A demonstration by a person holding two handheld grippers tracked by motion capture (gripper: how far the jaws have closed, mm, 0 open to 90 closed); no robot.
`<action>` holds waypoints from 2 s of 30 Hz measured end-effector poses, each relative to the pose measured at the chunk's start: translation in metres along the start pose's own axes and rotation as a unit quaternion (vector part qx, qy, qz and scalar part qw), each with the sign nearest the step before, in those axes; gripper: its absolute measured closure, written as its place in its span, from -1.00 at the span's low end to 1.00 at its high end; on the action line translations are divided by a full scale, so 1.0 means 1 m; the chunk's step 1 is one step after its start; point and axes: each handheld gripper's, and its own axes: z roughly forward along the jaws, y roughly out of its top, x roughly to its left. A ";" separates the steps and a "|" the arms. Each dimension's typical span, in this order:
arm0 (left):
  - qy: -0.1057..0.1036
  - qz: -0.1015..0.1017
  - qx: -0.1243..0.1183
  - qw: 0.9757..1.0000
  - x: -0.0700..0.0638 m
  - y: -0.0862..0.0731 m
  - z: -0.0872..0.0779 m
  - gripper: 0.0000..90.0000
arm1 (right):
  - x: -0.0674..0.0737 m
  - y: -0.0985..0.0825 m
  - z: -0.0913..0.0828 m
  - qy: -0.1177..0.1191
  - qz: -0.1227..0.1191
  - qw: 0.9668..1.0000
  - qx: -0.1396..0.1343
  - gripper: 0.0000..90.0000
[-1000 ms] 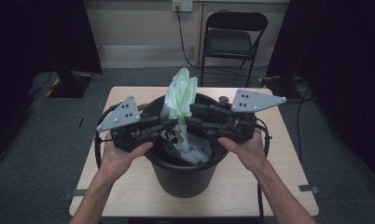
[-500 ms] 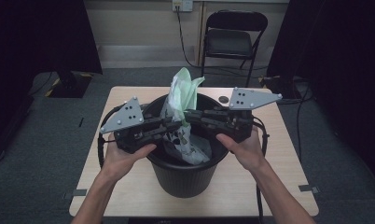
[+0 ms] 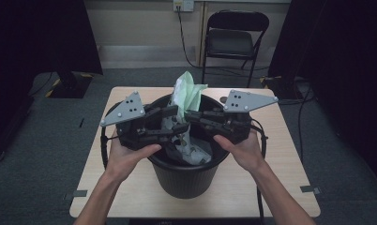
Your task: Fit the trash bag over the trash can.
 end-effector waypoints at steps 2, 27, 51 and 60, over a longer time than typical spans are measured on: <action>-0.001 -0.001 -0.003 1.000 0.001 0.000 0.002 0.18 | 0.001 0.000 0.000 0.007 -0.001 1.000 0.003 0.98; 0.056 -0.004 -0.014 0.998 0.008 -0.014 -0.045 0.46 | -0.043 -0.013 -0.019 -0.079 0.053 0.995 -0.016 0.98; 0.103 -0.025 0.025 0.994 0.014 -0.027 -0.027 0.97 | -0.044 -0.010 -0.023 -0.079 0.039 0.995 -0.044 0.97; 0.134 -0.026 0.007 0.991 0.020 -0.034 -0.063 0.98 | -0.088 -0.017 -0.038 -0.138 0.104 0.982 -0.073 0.97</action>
